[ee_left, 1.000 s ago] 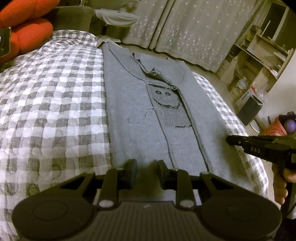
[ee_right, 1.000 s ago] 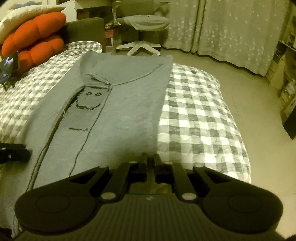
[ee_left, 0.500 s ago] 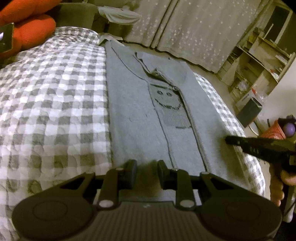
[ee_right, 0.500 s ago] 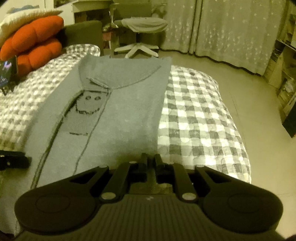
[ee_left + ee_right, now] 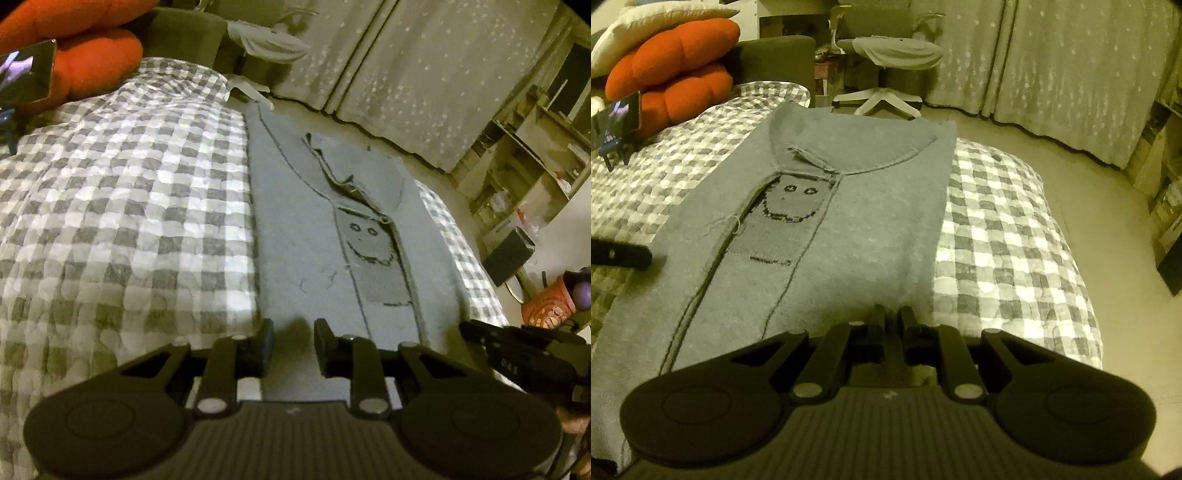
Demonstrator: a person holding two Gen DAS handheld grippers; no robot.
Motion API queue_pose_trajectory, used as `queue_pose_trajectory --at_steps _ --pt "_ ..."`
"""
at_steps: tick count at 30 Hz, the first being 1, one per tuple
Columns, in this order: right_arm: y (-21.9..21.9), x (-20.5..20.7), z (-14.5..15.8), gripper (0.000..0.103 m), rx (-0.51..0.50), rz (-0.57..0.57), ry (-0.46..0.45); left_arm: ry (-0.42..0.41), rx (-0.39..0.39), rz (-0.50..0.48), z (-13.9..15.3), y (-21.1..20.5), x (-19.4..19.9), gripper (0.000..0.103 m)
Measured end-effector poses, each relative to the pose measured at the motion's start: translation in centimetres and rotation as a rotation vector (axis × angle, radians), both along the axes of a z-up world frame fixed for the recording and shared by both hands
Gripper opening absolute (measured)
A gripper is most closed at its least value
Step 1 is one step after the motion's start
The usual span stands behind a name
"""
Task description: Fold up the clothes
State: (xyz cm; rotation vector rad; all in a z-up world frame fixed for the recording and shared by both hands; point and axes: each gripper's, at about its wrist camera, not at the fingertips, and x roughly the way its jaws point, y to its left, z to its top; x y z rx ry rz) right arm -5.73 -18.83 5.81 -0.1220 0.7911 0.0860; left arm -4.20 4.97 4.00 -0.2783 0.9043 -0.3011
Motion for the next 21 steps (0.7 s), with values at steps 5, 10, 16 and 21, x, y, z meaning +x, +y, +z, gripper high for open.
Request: queue_pose_trajectory --at_steps 5,10,16,21 --pt "0.2 1.1 -0.3 0.015 -0.004 -0.021 -0.005 0.013 -0.002 -0.006 -0.2 0.0 1.0 0.025" --pt "-0.5 2.1 -0.3 0.015 0.015 -0.057 -0.024 0.013 0.001 -0.016 -0.2 0.1 2.5 0.025" --pt "0.2 2.6 0.0 0.015 0.010 -0.044 -0.057 0.001 0.023 -0.032 -0.3 -0.4 4.3 0.025" --pt "-0.2 3.3 -0.3 0.012 -0.004 -0.058 -0.041 -0.023 0.065 -0.050 -0.6 -1.0 3.9 0.025"
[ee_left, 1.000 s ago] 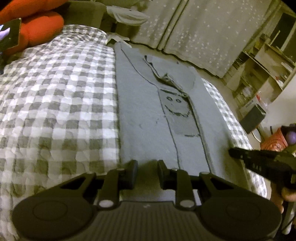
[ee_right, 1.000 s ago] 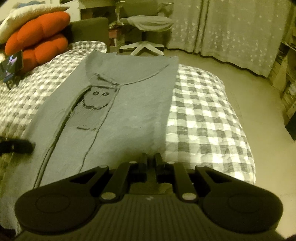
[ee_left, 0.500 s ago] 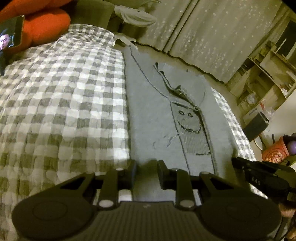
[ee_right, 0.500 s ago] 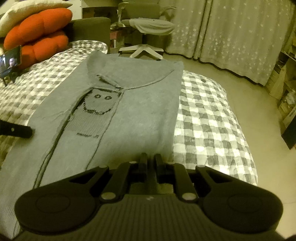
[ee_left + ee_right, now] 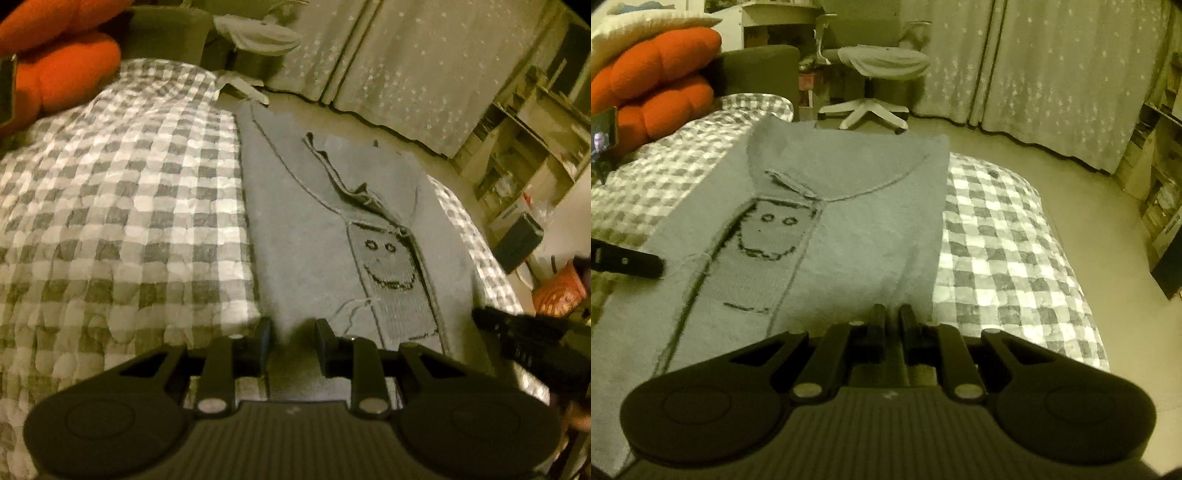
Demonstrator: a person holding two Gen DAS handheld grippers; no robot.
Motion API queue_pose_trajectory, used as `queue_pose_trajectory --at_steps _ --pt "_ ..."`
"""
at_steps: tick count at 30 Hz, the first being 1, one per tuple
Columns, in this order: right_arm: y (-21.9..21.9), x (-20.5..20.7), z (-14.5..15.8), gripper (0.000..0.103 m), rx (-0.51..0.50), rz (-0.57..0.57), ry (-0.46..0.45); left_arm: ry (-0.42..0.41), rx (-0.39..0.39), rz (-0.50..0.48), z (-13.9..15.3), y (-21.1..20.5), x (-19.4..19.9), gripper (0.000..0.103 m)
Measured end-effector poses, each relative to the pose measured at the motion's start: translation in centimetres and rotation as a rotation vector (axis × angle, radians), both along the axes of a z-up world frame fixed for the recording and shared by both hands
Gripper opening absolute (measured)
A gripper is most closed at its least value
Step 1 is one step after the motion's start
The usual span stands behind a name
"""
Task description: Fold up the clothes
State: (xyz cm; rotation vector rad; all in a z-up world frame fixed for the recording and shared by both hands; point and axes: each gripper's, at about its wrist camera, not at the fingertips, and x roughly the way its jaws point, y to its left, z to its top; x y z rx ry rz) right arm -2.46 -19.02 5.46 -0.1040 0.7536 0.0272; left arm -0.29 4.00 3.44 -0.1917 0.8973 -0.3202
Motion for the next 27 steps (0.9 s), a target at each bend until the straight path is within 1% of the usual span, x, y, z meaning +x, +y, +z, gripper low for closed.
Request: queue_pose_trajectory --at_steps 1,4,6,9,12,13,17,21,23,27 --pt "-0.2 0.1 0.1 0.010 0.000 -0.012 -0.002 -0.003 0.002 0.001 0.0 0.0 -0.1 0.025" --pt "-0.7 0.0 0.3 0.010 0.010 -0.034 -0.012 -0.014 0.012 -0.002 0.0 0.0 -0.3 0.025" --pt "-0.7 -0.4 0.5 0.010 0.016 -0.028 -0.026 -0.021 0.022 -0.006 0.0 -0.2 -0.5 0.025" --pt "-0.6 -1.0 0.8 0.010 -0.002 -0.022 -0.054 -0.032 0.038 -0.012 -0.1 -0.5 -0.9 0.026" --pt "-1.0 -1.4 1.1 0.010 0.012 -0.025 -0.069 -0.037 0.046 -0.013 -0.1 -0.6 -1.1 0.026" --pt "-0.9 -1.5 1.1 0.010 0.017 -0.011 -0.069 -0.038 0.048 -0.013 0.0 -0.6 -1.2 0.026" --pt "0.1 -1.9 1.0 0.011 0.023 0.061 -0.063 -0.044 0.056 -0.013 -0.1 -0.7 -1.7 0.026" --pt "1.3 -1.9 0.2 0.011 0.000 0.128 -0.018 -0.052 0.066 -0.024 -0.2 -0.8 -2.4 0.026" --pt "1.8 -2.0 -0.1 0.011 -0.025 0.141 -0.007 -0.055 0.070 -0.029 -0.2 -0.9 -2.8 0.026" --pt "1.1 -1.8 0.2 0.011 -0.008 0.098 -0.001 -0.057 0.079 -0.043 -0.2 -1.1 -3.6 0.026"
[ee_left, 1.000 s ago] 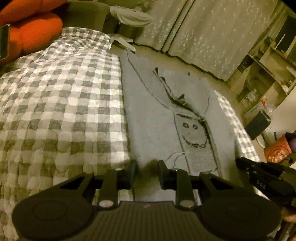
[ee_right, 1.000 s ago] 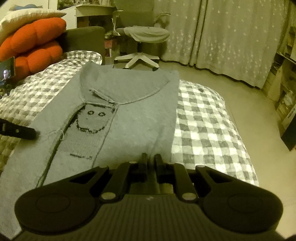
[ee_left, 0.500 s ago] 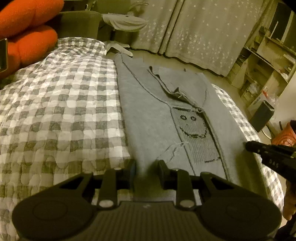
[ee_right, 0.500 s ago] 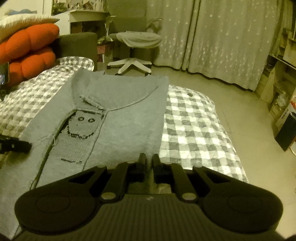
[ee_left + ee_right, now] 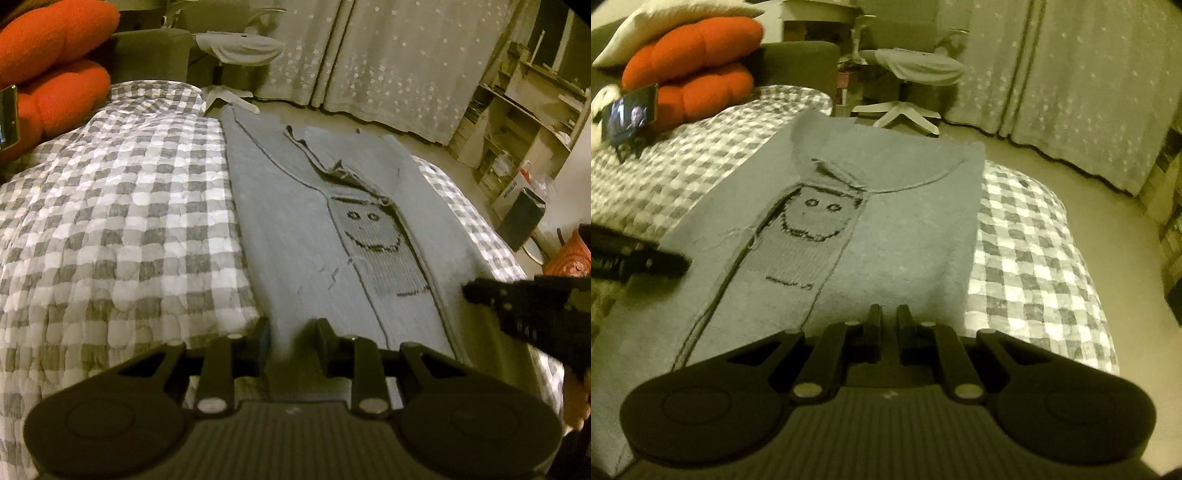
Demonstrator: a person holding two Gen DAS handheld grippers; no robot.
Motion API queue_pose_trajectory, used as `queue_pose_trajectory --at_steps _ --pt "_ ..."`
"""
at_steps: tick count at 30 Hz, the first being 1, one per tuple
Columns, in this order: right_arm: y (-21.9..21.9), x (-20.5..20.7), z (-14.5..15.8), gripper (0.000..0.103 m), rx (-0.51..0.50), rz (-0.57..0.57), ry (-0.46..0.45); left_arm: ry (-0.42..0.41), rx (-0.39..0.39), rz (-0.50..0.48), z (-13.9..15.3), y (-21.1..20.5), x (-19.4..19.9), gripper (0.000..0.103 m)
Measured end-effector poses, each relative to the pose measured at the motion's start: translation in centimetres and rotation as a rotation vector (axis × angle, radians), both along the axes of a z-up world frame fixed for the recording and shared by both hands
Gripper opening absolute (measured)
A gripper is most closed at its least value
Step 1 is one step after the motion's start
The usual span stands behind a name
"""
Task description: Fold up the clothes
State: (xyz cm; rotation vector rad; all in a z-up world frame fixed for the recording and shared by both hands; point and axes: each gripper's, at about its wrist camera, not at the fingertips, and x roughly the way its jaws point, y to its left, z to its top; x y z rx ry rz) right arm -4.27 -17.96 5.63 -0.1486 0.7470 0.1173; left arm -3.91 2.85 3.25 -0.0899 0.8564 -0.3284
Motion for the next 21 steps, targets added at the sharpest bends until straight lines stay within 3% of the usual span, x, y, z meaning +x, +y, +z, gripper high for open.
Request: queue_pose_trajectory --at_steps 6,15,21 --pt "-0.5 0.0 0.0 0.012 0.005 -0.032 0.007 0.004 0.006 -0.011 0.1 -0.1 -0.7 0.026" --pt "1.8 -1.3 -0.1 0.013 -0.016 0.109 0.010 -0.005 0.025 -0.018 0.1 -0.5 -1.7 0.026" --pt "0.5 -0.9 0.2 0.012 0.032 0.047 0.031 0.012 0.016 -0.033 0.1 -0.2 -2.7 0.026"
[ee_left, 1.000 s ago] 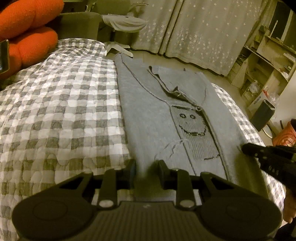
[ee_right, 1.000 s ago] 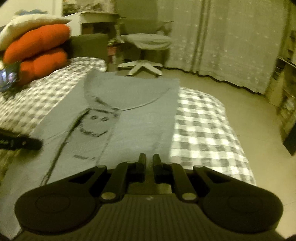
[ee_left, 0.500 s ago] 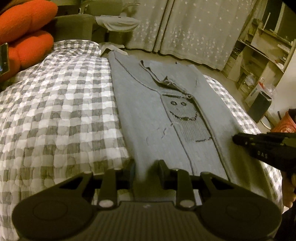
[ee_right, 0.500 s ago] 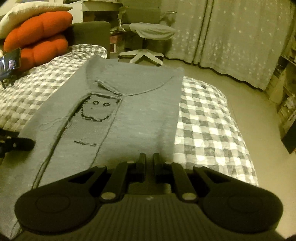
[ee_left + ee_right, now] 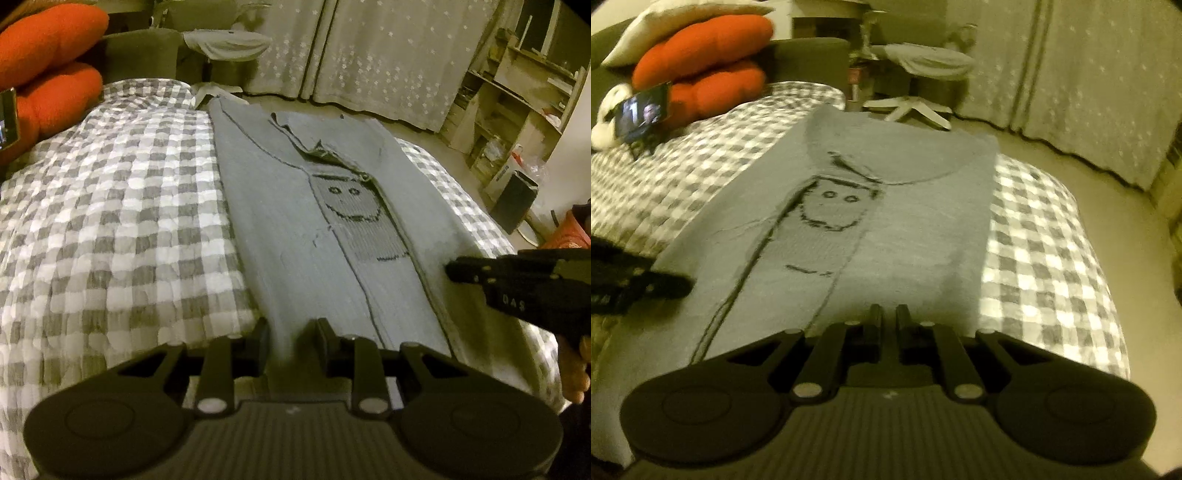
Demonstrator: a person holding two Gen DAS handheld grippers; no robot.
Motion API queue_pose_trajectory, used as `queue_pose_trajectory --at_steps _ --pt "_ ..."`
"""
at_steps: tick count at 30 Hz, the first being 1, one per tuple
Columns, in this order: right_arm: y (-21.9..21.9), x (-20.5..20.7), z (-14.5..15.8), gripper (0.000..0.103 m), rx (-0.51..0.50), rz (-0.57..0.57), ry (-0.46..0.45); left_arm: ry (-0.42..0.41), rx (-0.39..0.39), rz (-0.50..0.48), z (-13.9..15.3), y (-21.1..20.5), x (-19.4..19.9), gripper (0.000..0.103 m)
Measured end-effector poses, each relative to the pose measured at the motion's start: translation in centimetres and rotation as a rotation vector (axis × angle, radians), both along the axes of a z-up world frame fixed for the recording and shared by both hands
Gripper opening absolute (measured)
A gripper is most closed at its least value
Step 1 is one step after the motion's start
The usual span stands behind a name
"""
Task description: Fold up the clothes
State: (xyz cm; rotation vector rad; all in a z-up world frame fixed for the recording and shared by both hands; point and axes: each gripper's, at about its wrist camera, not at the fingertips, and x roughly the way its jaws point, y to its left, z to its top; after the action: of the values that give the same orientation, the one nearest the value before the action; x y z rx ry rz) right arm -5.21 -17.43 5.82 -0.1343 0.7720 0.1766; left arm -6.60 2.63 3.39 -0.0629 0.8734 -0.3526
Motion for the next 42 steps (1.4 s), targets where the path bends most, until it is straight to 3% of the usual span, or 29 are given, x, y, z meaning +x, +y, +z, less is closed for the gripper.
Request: queue_pose_trajectory --at_steps 5,12,18,24,29,32,34,38,41,42 --pt "0.8 -1.0 0.2 0.013 -0.008 0.056 -0.008 -0.013 0.015 -0.013 0.0 0.0 -1.3 0.026" --pt "-0.3 -2.4 0.4 0.013 -0.003 0.029 -0.012 -0.004 -0.025 0.001 0.0 1.7 -3.6 0.026" --pt "-2.2 -5.3 0.9 0.014 0.023 -0.030 -0.041 -0.016 -0.134 0.084 0.9 5.8 -5.6 0.026" --pt "-5.4 -8.9 0.8 0.015 0.157 -0.106 -0.015 0.083 -0.292 0.095 -0.3 7.7 -7.2 0.026" --pt "-5.8 -11.2 0.1 0.027 0.201 -0.125 0.005 0.087 -0.275 0.047 -1.0 6.1 -8.3 0.032" --pt "-5.5 -12.3 0.3 0.029 0.183 -0.167 -0.027 0.070 -0.257 0.041 -1.0 5.6 -8.6 0.033" --pt "-3.9 -13.3 0.6 0.029 0.163 -0.122 -0.060 0.053 -0.256 0.053 -0.8 5.7 -8.5 0.033" --pt "0.3 -14.1 0.4 0.029 0.414 0.068 0.036 0.048 -0.260 0.057 -0.6 5.7 -8.3 0.033" --pt "3.8 -13.5 -0.3 0.030 0.465 0.129 0.093 0.050 -0.237 0.041 -0.9 5.5 -8.5 0.033" --pt "4.8 -13.2 -0.6 0.032 0.436 0.126 0.110 0.051 -0.233 0.041 -1.0 5.6 -8.6 0.033"
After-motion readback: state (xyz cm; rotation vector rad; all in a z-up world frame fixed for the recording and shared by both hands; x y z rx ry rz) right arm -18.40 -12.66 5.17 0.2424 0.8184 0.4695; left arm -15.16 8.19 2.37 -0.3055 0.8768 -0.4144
